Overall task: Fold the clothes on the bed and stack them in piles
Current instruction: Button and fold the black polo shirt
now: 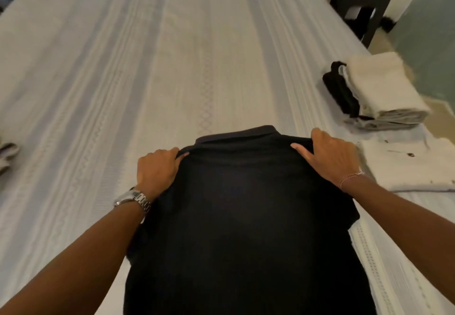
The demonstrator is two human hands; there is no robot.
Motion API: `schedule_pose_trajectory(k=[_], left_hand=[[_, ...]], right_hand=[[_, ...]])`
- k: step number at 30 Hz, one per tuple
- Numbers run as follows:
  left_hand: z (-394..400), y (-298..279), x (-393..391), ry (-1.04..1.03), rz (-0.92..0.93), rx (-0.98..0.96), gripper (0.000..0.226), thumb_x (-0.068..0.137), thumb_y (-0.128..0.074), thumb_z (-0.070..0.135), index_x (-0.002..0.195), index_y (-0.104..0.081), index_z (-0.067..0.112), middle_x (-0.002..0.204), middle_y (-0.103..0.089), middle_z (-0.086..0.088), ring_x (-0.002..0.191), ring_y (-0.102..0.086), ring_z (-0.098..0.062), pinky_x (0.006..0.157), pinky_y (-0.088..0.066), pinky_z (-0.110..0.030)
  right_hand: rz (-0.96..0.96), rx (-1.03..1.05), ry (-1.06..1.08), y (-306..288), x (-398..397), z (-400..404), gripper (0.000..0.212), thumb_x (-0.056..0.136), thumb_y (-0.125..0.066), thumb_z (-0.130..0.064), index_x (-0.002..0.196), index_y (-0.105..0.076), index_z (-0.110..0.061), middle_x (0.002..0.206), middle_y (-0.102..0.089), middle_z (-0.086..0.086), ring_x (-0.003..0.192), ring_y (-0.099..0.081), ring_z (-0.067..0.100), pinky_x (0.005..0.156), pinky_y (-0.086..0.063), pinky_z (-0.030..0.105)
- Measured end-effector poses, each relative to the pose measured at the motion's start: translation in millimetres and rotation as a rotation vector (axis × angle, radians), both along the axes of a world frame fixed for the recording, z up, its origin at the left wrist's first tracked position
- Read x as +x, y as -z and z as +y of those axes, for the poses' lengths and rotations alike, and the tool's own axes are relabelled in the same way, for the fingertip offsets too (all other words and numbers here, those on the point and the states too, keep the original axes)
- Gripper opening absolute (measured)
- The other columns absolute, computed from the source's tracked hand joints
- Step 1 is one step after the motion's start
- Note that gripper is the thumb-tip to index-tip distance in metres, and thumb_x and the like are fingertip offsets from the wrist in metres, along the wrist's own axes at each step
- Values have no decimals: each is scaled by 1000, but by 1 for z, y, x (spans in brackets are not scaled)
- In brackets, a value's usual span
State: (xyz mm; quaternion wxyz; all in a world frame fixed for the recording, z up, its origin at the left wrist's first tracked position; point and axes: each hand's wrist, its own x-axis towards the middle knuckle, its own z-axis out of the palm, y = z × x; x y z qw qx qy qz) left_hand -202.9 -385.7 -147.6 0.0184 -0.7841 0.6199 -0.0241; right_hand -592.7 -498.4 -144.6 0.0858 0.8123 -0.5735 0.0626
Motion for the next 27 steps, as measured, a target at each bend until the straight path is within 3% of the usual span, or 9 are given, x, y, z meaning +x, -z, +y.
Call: schedule_pose_trajectory(k=[3,9,13,17,21,27], left_hand=[[-20,30,5,13,-41,-6,55,103,-28,60,99,-62,18,81,-68,-5,62,-53,-24,53,-29,-31],[-28,57,14,50,-43,-32,47,103,-36,54,97,-59,14,80,-64,-6,58,-43,-19,50,-18,-27],[-24,56,15,70,-22,-181,26,102,-55,31,92,-56,7,72,-57,-10,54,-38,-21,51,-14,-25],[-25,51,11,-9,34,-331,19,99,-54,22,90,-53,6,72,-51,-10,55,-38,-22,51,-20,-29],[-23,71,16,49,78,-91,31,104,-44,44,94,-49,15,79,-57,-6,63,-46,-19,53,-30,-33],[-29,61,18,-3,153,16,35,101,-46,51,99,-50,16,90,-58,-4,78,-53,-20,61,-40,-34]], right_hand=[[45,7,-26,28,6,-23,61,95,-35,-73,85,-41,-13,66,-51,1,45,-46,22,44,-32,28],[2,31,-2,57,11,-39,61,97,-36,-73,81,-36,-14,59,-41,-1,40,-32,15,45,-23,24],[-140,-3,64,61,9,-39,57,97,-43,-69,82,-36,-14,54,-40,-2,41,-33,16,47,-24,25],[-302,-76,158,63,4,-37,52,100,-45,-64,88,-40,-14,64,-45,2,51,-40,22,53,-28,30],[-12,183,24,77,11,-33,51,99,-32,-66,87,-46,-18,74,-56,0,60,-50,18,54,-44,35],[52,275,-31,72,4,-35,46,102,-32,-58,94,-50,-16,81,-56,1,67,-53,20,57,-45,35]])
